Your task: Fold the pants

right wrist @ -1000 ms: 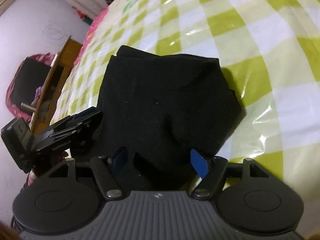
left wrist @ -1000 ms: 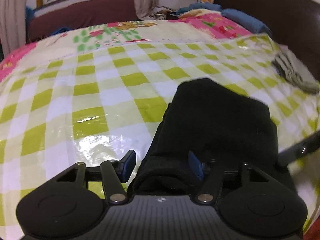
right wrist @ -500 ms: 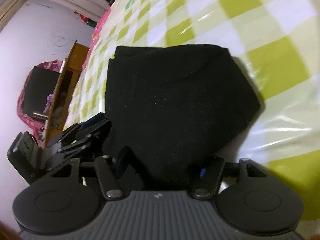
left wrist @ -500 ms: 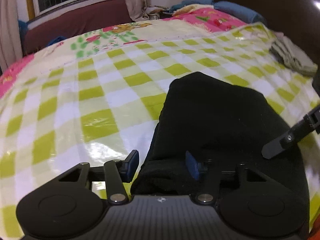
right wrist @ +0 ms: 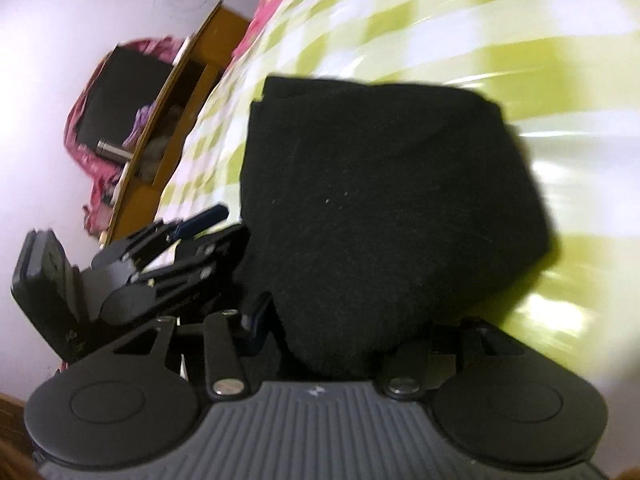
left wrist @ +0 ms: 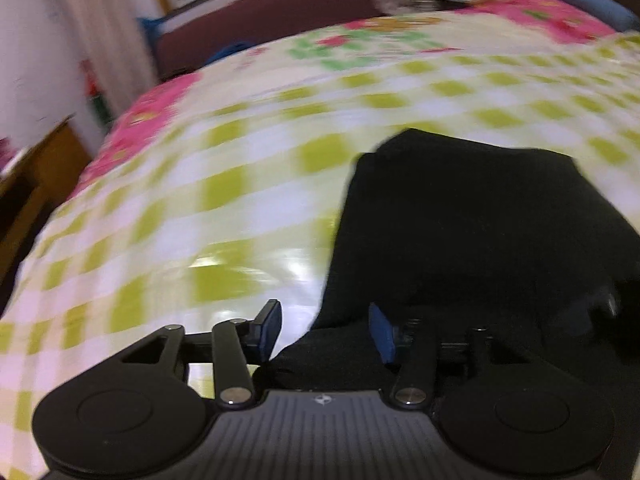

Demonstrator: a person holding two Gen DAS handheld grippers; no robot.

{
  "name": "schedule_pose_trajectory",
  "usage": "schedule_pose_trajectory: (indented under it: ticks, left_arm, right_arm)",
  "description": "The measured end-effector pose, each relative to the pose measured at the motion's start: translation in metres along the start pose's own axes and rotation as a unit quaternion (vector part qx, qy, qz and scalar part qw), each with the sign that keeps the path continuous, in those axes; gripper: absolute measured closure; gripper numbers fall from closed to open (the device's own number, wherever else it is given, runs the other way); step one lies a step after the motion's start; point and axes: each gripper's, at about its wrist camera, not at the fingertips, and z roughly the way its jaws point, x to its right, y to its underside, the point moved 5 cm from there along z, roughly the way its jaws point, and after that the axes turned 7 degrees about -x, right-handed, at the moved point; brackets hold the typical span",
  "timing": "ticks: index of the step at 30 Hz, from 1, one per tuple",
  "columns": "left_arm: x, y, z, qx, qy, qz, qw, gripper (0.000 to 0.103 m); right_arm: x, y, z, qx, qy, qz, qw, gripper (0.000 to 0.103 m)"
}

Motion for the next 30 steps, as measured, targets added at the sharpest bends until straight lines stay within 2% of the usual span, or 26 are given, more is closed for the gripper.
schedule_pose_trajectory:
  ticks: [4, 6, 8, 10, 13, 15, 18, 21, 24, 27, 30]
  left_arm:
    - [-0.066, -0.004, 0.023, -0.009, -0.051, -0.077, 0.9957, 0.033]
    - [-0.093, -0.004, 0.029, -0.015, -0.085, -0.116, 0.9895, 0.032]
    - [-0.109, 0.000, 0.029, -0.019, -0.118, -0.150, 0.9815, 0.032]
    - [-0.113, 0.007, 0.018, -0.011, -0.145, -0.157, 0.9770, 0.032]
    - [-0.101, 0.018, -0.005, 0.022, -0.151, -0.164, 0.9745, 0.033]
    - [-0.085, 0.020, -0.021, 0.047, -0.144, -0.157, 0.9760, 0.033]
    - [-0.058, 0.010, -0.029, 0.073, -0.126, -0.129, 0.9809, 0.033]
    - [-0.044, -0.010, -0.024, 0.086, -0.117, -0.114, 0.9828, 0.033]
    - [-0.045, -0.022, 0.000, 0.074, -0.110, -0.119, 0.9839, 0.033]
    - [-0.041, -0.030, 0.033, 0.047, -0.120, -0.109, 0.9857, 0.031]
    - [-0.038, -0.036, 0.045, 0.045, -0.131, -0.104, 0.9849, 0.026]
  right_arm:
    - [-0.035, -0.039, 0.059, -0.005, 0.006, -0.019, 1.000, 0.053]
    - [-0.046, -0.056, 0.080, -0.002, 0.019, -0.040, 0.999, 0.047]
    - [-0.049, -0.065, 0.084, 0.000, 0.028, -0.054, 0.998, 0.044]
    - [-0.045, -0.059, 0.065, 0.002, 0.029, -0.051, 0.998, 0.043]
    - [-0.036, -0.045, 0.028, 0.031, 0.056, -0.079, 0.995, 0.043]
    - [-0.034, -0.037, 0.010, 0.062, 0.087, -0.107, 0.988, 0.043]
    - [-0.052, -0.036, 0.007, 0.107, 0.132, -0.166, 0.971, 0.044]
    - [-0.065, -0.038, 0.010, 0.125, 0.162, -0.198, 0.959, 0.045]
    - [-0.059, -0.024, 0.000, 0.129, 0.186, -0.228, 0.947, 0.047]
    - [-0.037, -0.018, -0.011, 0.125, 0.215, -0.206, 0.947, 0.046]
    - [-0.049, -0.028, -0.024, 0.165, 0.216, -0.238, 0.932, 0.047]
